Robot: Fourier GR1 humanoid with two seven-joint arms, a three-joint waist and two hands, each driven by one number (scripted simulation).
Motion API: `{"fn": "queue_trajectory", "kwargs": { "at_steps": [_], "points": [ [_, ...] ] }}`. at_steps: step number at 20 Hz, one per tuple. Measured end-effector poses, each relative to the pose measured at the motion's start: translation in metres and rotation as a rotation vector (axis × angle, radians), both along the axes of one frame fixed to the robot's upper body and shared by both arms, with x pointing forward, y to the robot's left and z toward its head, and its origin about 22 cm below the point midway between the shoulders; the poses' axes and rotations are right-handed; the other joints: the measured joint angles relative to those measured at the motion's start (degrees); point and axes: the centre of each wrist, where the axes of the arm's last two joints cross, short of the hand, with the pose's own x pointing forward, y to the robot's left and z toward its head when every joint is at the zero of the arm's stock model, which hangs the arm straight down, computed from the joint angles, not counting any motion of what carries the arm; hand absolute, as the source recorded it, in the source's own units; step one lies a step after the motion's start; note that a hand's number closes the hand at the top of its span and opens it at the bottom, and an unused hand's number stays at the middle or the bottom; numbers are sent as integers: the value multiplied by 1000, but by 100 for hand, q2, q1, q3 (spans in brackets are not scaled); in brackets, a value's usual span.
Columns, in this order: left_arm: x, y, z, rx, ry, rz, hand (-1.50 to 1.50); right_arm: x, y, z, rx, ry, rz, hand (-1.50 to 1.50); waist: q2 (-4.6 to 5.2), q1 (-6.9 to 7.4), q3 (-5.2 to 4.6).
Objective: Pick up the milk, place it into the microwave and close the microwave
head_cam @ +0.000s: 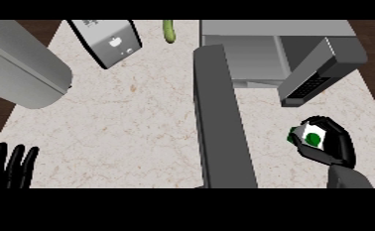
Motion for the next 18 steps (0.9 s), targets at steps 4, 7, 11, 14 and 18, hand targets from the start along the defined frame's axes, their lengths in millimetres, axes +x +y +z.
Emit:
{"fn": "queue_trajectory", "kwargs": {
  "at_steps": [4, 7, 11, 14, 18],
  "points": [
    [-6, 1, 2, 0, 4, -3, -150, 7, 11, 5, 20, -48, 15, 150, -12, -10, -5],
    [-7, -3, -1, -4, 4, -8, -150, 11, 16, 6, 17, -60, 35, 150, -10, -3, -5],
    [-9, 0, 4, -9, 3, -12, -150, 24, 21, 17, 14, -90, 81, 150, -12, -4, -5],
    [-8, 5, -1, -13, 5, -14, -150, 31, 33, 22, 33, -118, 125, 150, -17, -21, -9],
    [-11, 9, 3, -16, 12, -7, -150, 37, 52, 35, 67, -147, 197, 150, -31, -55, -13]
  ]
}}
